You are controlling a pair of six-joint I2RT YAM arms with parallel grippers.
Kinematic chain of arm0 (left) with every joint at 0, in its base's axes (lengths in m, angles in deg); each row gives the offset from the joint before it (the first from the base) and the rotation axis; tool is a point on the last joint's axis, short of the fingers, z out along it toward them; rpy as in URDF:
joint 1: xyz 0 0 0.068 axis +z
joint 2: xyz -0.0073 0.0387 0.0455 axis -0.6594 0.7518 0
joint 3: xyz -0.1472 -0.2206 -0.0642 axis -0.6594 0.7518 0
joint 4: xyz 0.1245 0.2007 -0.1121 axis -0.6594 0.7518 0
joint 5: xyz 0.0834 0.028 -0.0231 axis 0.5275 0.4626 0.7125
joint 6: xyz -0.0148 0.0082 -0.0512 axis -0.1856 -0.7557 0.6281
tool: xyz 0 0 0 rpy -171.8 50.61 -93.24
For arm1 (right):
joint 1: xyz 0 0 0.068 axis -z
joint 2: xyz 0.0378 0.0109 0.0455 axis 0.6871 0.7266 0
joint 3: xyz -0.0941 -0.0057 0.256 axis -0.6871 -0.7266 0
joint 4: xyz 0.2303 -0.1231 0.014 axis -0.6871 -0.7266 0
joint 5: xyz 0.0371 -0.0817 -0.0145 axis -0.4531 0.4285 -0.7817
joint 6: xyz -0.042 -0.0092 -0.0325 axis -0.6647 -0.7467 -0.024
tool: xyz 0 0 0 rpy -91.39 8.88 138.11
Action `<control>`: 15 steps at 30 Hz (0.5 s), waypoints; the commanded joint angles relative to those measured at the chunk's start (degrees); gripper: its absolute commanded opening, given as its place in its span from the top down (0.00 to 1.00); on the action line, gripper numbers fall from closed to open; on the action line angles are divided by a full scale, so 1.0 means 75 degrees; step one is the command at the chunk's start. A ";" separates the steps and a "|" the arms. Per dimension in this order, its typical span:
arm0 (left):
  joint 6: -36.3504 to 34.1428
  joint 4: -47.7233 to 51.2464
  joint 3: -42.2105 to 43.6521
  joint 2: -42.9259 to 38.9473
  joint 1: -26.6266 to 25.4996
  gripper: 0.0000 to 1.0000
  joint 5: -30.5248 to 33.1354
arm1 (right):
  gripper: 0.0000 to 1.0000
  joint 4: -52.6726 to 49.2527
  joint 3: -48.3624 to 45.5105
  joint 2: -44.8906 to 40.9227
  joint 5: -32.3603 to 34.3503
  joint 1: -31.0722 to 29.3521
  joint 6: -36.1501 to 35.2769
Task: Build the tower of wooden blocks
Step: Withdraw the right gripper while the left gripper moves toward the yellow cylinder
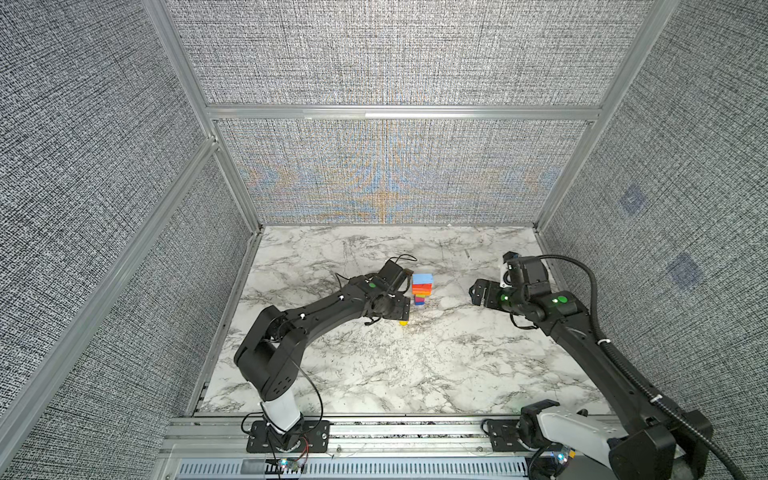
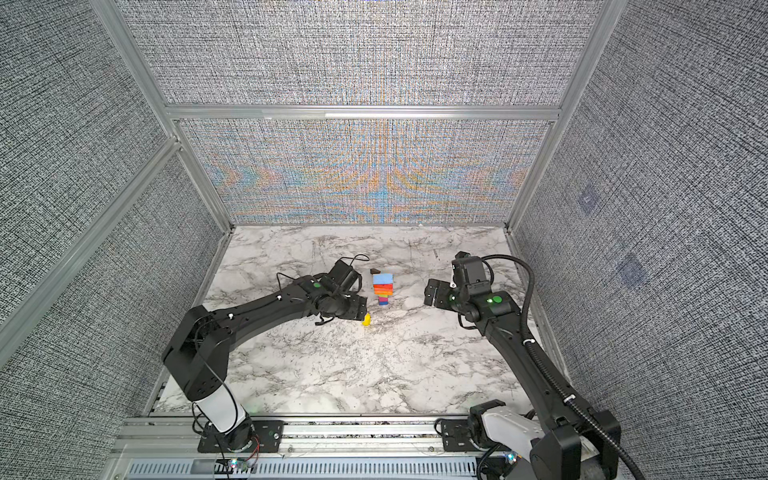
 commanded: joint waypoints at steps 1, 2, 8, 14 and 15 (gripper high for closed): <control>-0.0167 0.0162 -0.0258 0.0311 -0.0088 0.16 0.0010 | 0.01 0.0184 0.0014 -0.0094 -0.0161 0.0017 -0.0160; -0.0183 0.0136 -0.0317 0.0398 -0.0091 0.18 -0.0051 | 0.01 0.0194 0.0013 -0.0134 -0.0149 0.0029 -0.0203; -0.0267 0.0127 -0.0601 0.0862 -0.0139 0.23 -0.0223 | 0.01 0.0195 -0.0247 -0.0223 -0.0084 0.0066 -0.0393; -0.0303 0.0237 -0.0869 0.1278 -0.0185 0.27 -0.0332 | 0.01 0.0309 -0.0295 -0.0202 -0.0101 0.0103 -0.0474; -0.0315 0.0246 -0.0911 0.1347 -0.0197 0.29 -0.0363 | 0.01 0.0313 -0.0295 -0.0181 -0.0119 0.0105 -0.0476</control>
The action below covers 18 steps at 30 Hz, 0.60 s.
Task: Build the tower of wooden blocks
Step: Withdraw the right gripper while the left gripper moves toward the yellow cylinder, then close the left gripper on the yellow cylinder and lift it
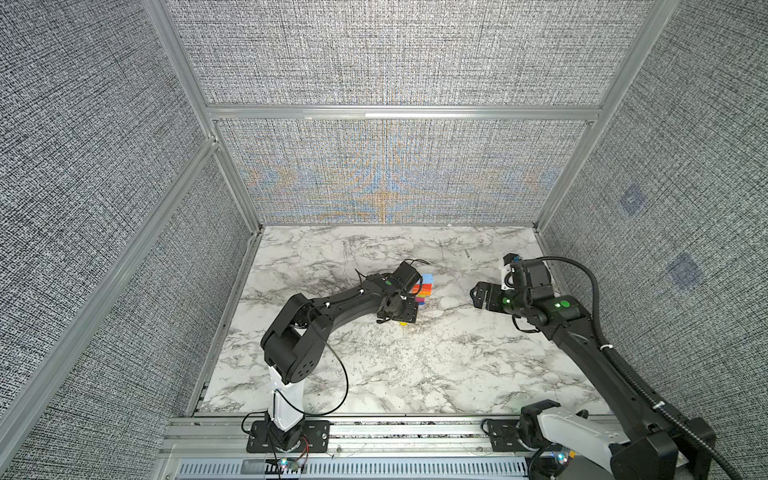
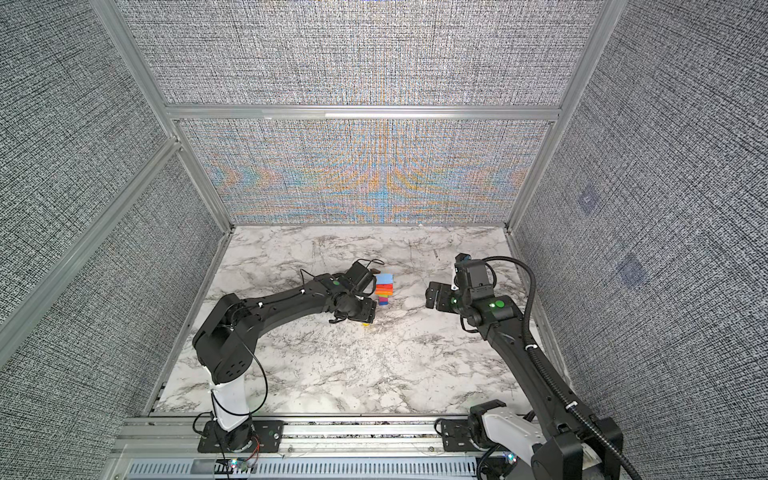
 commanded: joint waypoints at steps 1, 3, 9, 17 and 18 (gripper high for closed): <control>-0.0090 0.0162 -0.0138 0.0168 -0.0018 0.30 -0.0121 | 0.01 0.0187 -0.0009 0.0044 -0.0040 0.0017 -0.0113; -0.0102 0.0155 -0.0173 0.0259 -0.0029 0.33 -0.0168 | 0.01 0.0200 -0.0017 0.0086 -0.0053 0.0014 -0.0130; -0.0102 0.0147 -0.0189 0.0440 -0.0034 0.40 -0.0202 | 0.01 0.0257 -0.0044 0.0187 -0.0102 0.0037 -0.0153; -0.0137 0.0169 -0.0356 0.0466 -0.0035 0.50 -0.0219 | 0.01 0.0258 -0.0009 0.0269 -0.0116 0.0066 -0.0154; -0.0139 0.0192 -0.0393 0.0665 -0.0035 0.51 -0.0210 | 0.01 0.0257 -0.0009 0.0264 -0.0117 0.0061 -0.0156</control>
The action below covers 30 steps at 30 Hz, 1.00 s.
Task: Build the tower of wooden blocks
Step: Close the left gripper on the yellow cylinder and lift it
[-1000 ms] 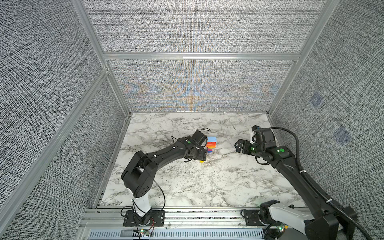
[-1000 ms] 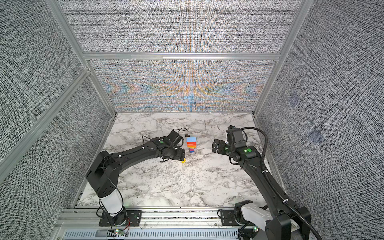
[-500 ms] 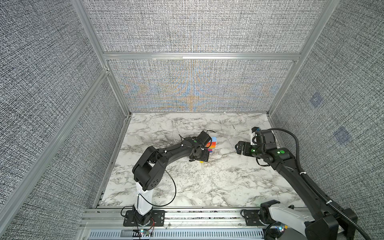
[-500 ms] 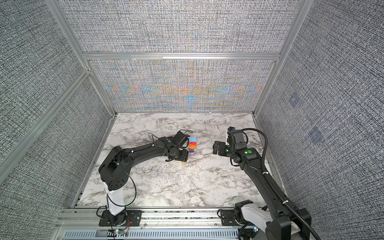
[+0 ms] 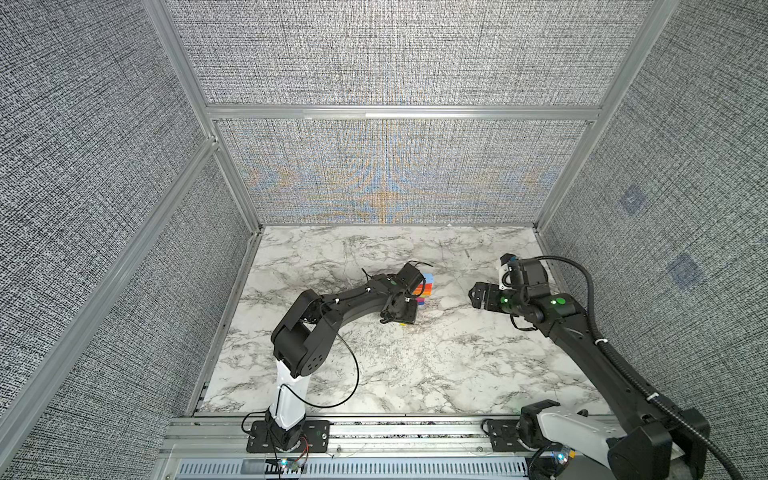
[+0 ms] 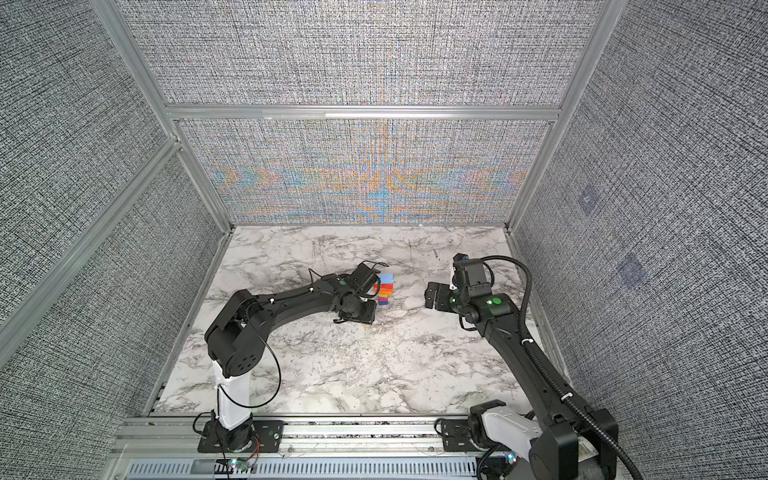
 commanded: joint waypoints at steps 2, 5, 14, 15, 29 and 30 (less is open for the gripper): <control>-0.0140 0.0145 -0.0157 0.0231 -0.0011 0.53 -0.0018 | 0.01 0.0139 0.0002 0.0006 -0.0026 0.0005 -0.0060; -0.0166 0.0231 -0.0248 0.0339 -0.0011 0.54 -0.0024 | 0.01 0.0106 0.0018 0.0007 -0.0016 0.0022 -0.0080; -0.0143 0.0262 -0.0248 0.0357 -0.0011 0.62 0.0010 | 0.01 0.0103 0.0033 0.0028 -0.0073 0.0059 -0.0083; -0.0137 0.0281 -0.0240 0.0340 -0.0011 0.62 0.0051 | 0.01 0.0103 0.0039 0.0030 -0.0076 0.0056 -0.0084; -0.0026 0.0240 -0.0004 -0.0151 -0.0011 0.71 0.0240 | 0.01 0.0115 0.0016 0.0135 -0.0135 0.0068 -0.0083; -0.0017 0.0260 0.0019 -0.0218 -0.0011 0.72 0.0245 | 0.01 0.0115 0.0014 0.0141 -0.0136 0.0066 -0.0082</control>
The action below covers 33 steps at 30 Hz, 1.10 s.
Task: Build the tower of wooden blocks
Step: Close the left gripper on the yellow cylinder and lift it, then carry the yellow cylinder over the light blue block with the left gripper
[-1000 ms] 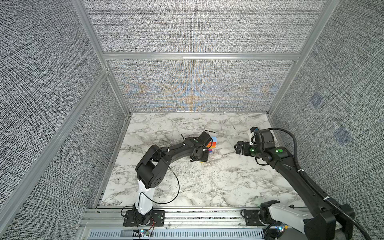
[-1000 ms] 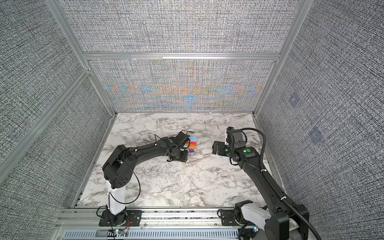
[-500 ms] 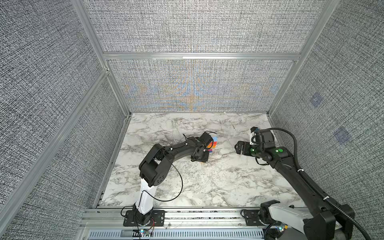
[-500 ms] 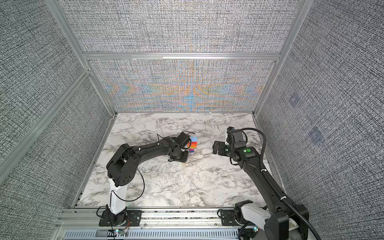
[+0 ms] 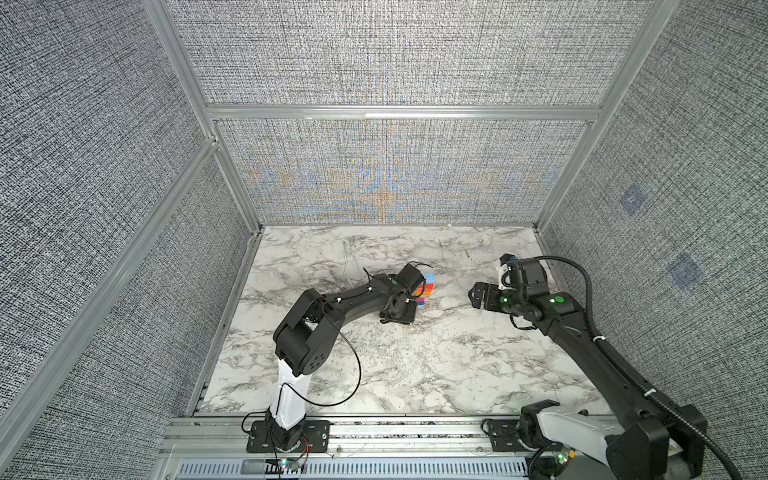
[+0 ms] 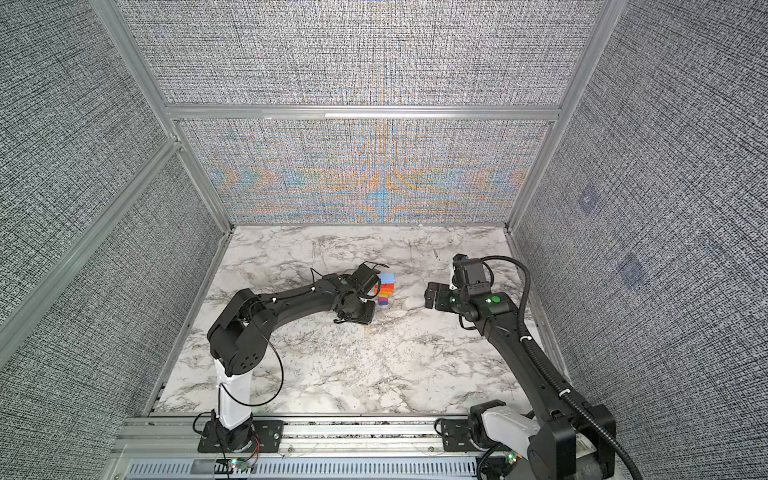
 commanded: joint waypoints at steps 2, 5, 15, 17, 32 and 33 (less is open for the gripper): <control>-0.0020 0.0088 0.0029 -0.0358 -0.0008 0.72 0.0097 | 0.01 0.0124 0.0003 0.0019 -0.0066 0.0006 -0.0066; -0.0061 0.0310 -0.0028 -0.0553 -0.0008 0.72 0.0135 | 0.01 0.0166 -0.0010 0.0066 -0.0114 0.0002 -0.0059; -0.0550 0.1501 -0.0985 -0.1016 -0.0008 0.72 0.0396 | 0.01 0.0072 0.0137 0.0257 -0.0347 -0.0005 -0.0046; -0.0727 0.1870 -0.1430 -0.0968 -0.0008 0.72 0.0468 | 0.01 0.0168 0.0096 0.0265 -0.0404 0.0005 0.0009; -0.1911 0.4375 -0.5574 0.0638 -0.0008 0.72 0.0639 | 0.01 0.0448 0.0047 0.0522 -0.0681 0.0121 0.0013; -0.1949 0.4476 -0.5793 0.0751 -0.0008 0.72 0.0651 | 0.01 0.0465 0.0046 0.0535 -0.0726 0.0134 0.0016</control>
